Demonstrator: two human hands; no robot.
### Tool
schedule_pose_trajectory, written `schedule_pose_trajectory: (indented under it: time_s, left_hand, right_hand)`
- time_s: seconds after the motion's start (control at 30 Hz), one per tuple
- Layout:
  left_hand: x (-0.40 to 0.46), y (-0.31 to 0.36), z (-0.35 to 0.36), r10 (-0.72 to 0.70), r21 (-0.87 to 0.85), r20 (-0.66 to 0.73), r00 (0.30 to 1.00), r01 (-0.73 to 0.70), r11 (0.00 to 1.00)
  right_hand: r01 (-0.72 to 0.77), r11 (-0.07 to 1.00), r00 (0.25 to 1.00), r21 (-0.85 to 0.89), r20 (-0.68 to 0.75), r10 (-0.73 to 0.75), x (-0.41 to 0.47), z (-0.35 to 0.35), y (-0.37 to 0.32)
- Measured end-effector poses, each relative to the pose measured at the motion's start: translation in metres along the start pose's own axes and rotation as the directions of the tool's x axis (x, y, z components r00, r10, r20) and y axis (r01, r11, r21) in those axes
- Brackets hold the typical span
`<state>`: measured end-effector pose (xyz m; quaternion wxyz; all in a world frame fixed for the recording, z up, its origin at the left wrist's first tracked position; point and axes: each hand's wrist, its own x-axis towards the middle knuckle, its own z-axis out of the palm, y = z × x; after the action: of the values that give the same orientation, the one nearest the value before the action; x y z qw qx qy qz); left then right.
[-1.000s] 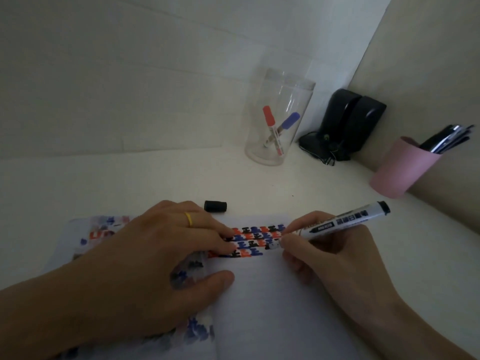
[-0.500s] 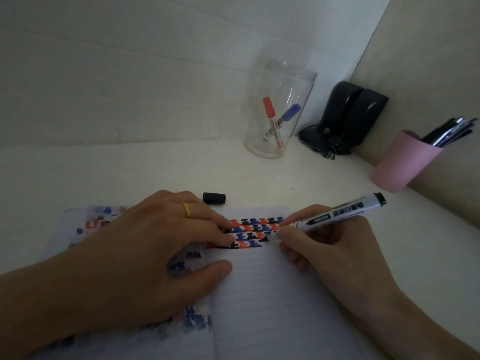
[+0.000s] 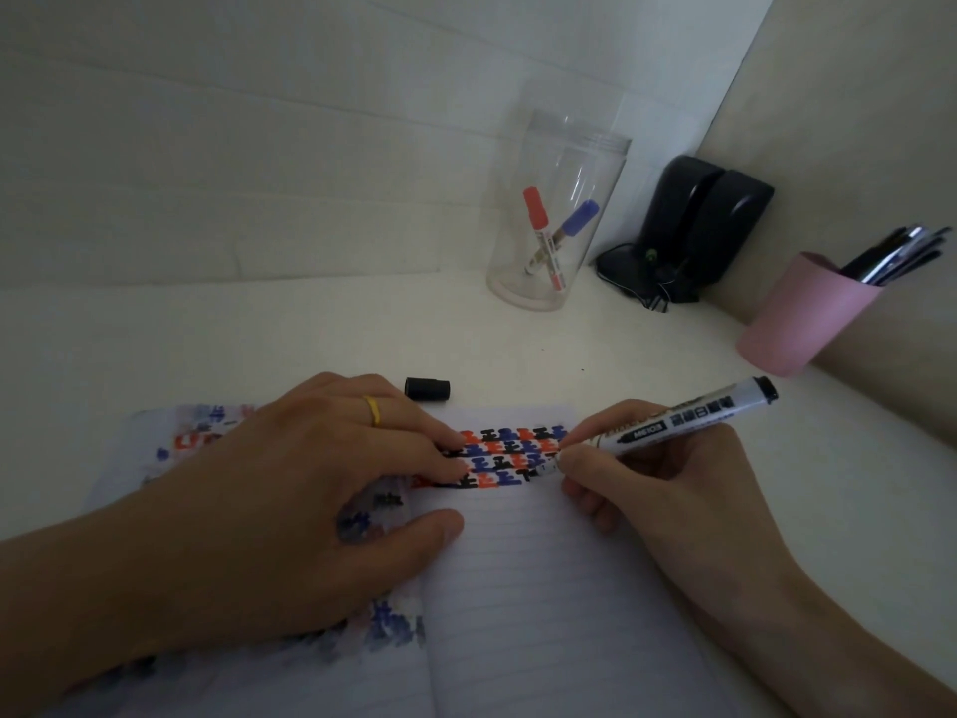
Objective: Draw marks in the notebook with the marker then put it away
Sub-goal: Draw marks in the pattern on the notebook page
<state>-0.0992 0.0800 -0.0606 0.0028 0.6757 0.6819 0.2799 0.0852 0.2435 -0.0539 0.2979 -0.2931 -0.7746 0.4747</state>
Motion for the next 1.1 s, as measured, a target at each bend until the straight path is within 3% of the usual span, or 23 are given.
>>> schedule_pose_trajectory:
  time_s: [1.1]
  left_hand:
    - [0.0003, -0.0046, 0.0028, 0.039, 0.010, -0.030, 0.999, -0.039, 0.999]
  right_hand:
    - [0.018, 0.999, 1.000, -0.048, -0.021, -0.020, 0.0021, 0.0006, 0.0066]
